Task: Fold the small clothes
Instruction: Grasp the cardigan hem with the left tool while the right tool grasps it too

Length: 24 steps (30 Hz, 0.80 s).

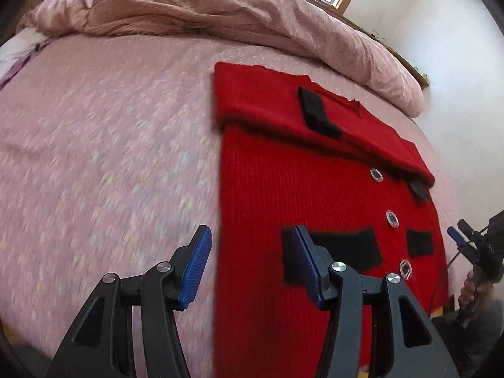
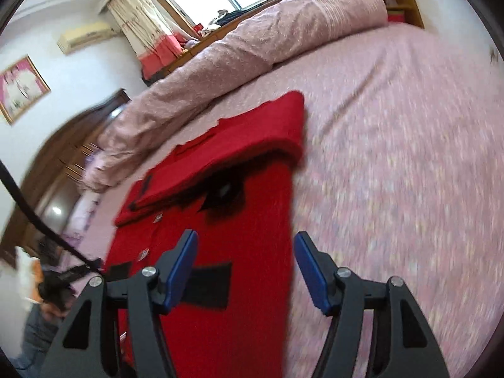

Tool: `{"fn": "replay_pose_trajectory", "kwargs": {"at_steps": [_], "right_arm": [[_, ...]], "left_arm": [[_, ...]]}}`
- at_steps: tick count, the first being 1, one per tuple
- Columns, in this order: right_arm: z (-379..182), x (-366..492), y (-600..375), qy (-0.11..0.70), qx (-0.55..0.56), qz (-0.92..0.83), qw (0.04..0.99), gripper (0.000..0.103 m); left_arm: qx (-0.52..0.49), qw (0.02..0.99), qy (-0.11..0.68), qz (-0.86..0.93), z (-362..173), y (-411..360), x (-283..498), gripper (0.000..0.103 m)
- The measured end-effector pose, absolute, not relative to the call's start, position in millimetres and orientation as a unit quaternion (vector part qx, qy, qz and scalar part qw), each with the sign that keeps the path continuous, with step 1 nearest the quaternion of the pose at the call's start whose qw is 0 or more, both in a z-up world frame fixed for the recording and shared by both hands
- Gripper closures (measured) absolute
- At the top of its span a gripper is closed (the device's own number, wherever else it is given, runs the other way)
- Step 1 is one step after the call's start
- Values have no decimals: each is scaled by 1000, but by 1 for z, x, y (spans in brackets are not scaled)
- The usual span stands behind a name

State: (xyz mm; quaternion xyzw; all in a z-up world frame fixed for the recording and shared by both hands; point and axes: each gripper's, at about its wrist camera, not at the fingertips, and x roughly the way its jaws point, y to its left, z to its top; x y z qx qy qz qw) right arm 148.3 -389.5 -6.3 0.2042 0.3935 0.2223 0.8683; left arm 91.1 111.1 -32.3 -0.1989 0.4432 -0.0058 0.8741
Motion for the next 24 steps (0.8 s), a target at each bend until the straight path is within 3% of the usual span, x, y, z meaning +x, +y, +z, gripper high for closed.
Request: {"fn": "replay_pose_trajectory", "kwargs": {"at_steps": [10, 17, 24], "right_arm": [[-50, 88, -397, 446, 241, 206, 837, 34], [-68, 75, -420, 387, 369, 216, 817, 29], [-77, 76, -412, 414, 397, 280, 769, 29]], "left_arm": [[-242, 848, 471, -18, -49, 105, 38, 56], [-270, 843, 465, -26, -55, 102, 26, 49], [-329, 821, 463, -55, -61, 106, 7, 45]]}}
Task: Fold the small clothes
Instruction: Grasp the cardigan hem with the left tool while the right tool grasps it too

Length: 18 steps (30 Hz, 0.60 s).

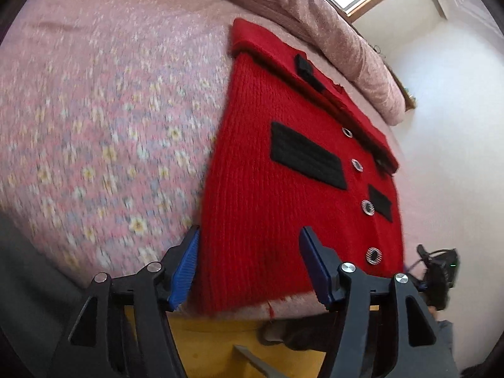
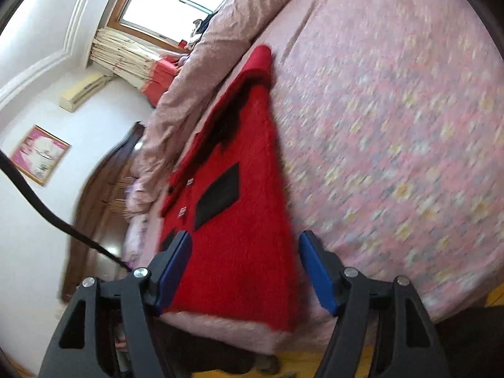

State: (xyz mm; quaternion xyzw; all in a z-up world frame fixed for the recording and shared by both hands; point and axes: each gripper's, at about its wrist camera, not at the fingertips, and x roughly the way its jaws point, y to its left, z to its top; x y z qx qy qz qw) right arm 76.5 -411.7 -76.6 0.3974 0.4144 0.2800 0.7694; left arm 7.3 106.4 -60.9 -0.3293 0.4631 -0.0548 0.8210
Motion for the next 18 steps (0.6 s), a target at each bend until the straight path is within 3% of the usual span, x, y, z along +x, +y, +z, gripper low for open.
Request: {"fn": "replay_pose_trajectory", "kwargs": {"at_steps": [7, 10, 12, 18], "right_arm": [[-80, 79, -397, 420, 383, 280, 773, 31], [-83, 83, -399, 417, 404, 248, 776, 46], [-87, 84, -402, 420, 413, 227, 776, 63], [-91, 85, -404, 424, 426, 226, 767, 70]], "left_arm": [[-360, 822, 436, -73, -63, 110, 24, 38], [-364, 825, 427, -74, -63, 111, 37, 38], [-367, 822, 427, -79, -63, 111, 35, 39], [-420, 785, 444, -106, -73, 113, 3, 39]]}}
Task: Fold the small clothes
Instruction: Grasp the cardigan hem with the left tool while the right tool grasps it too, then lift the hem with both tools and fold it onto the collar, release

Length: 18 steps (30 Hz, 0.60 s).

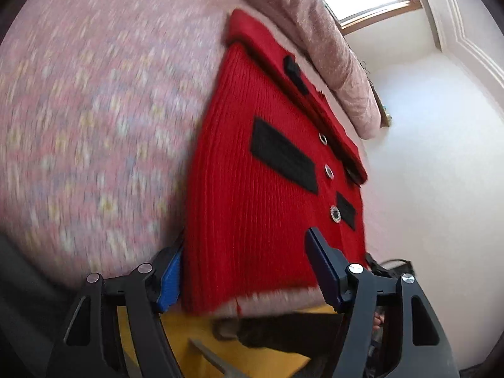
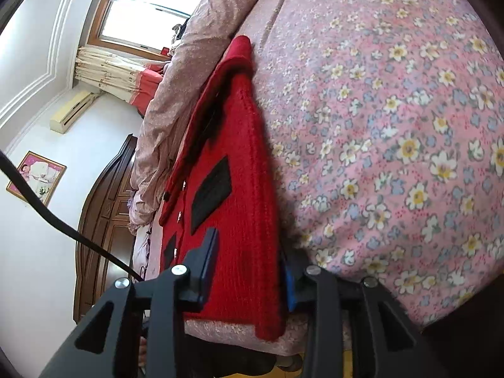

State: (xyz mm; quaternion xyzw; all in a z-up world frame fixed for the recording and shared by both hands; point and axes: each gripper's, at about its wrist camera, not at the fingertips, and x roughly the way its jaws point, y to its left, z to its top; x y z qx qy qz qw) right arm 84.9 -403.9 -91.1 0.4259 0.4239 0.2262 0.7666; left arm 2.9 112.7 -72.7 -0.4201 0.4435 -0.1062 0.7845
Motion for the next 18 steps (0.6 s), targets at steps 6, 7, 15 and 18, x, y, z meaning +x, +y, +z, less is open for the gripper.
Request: {"fn": "replay_pose_trajectory", "kwargs": {"at_steps": [6, 7, 15, 18], "right_arm": [[-87, 83, -401, 441, 365, 213, 792, 96], [-84, 82, -400, 435, 362, 217, 795, 96], [-64, 43, -408, 399, 368, 214, 812, 98], [-56, 26, -406, 393, 375, 227, 808, 98]], "left_arm": [[-382, 792, 467, -90, -77, 102, 16, 101], [-380, 796, 463, -92, -75, 101, 16, 101], [-377, 821, 415, -107, -46, 118, -17, 103], [-366, 827, 411, -111, -38, 122, -28, 103]]}}
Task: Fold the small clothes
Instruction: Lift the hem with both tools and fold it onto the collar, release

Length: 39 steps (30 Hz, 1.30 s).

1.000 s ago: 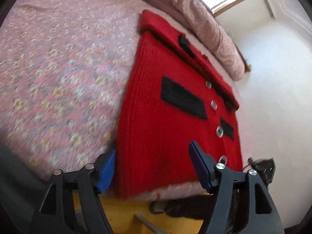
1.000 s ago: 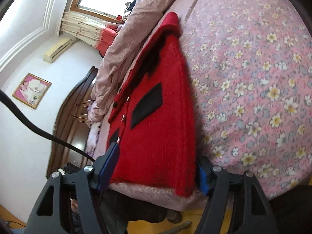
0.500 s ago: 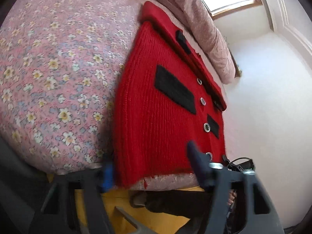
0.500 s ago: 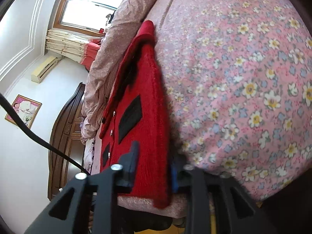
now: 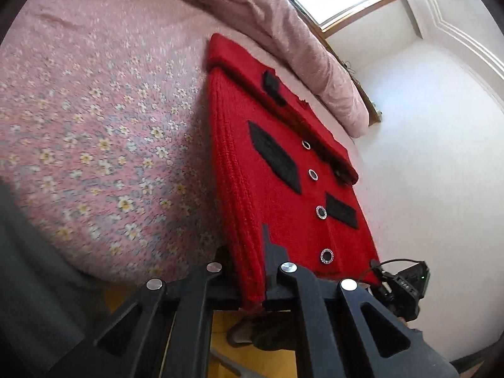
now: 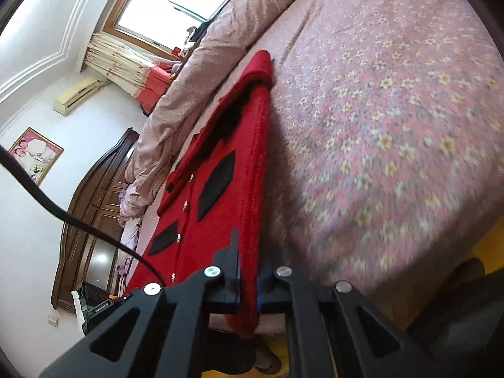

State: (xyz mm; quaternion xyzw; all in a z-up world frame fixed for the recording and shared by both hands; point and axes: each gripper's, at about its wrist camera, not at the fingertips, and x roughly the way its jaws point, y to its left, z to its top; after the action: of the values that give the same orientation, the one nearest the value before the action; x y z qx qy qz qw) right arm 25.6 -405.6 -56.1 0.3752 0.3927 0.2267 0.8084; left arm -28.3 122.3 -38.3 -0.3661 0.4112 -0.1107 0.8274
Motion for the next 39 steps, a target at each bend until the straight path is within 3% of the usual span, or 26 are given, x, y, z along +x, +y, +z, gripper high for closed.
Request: {"fn": "replay_pose_trajectory", "kwargs": {"at_steps": [7, 18, 29, 39], "right_arm": [[-44, 9, -412, 388, 373, 223, 813, 97], [-27, 46, -391, 376, 306, 217, 847, 97], [37, 152, -369, 299, 205, 238, 901, 97], [52, 272, -351, 257, 209, 254, 909, 96]], "left_arm": [[-366, 821, 418, -128, -35, 127, -51, 103], [-341, 833, 421, -112, -25, 109, 0, 102], [-340, 880, 307, -122, 17, 143, 99, 102], [-329, 903, 241, -130, 28, 157, 206, 102]]}}
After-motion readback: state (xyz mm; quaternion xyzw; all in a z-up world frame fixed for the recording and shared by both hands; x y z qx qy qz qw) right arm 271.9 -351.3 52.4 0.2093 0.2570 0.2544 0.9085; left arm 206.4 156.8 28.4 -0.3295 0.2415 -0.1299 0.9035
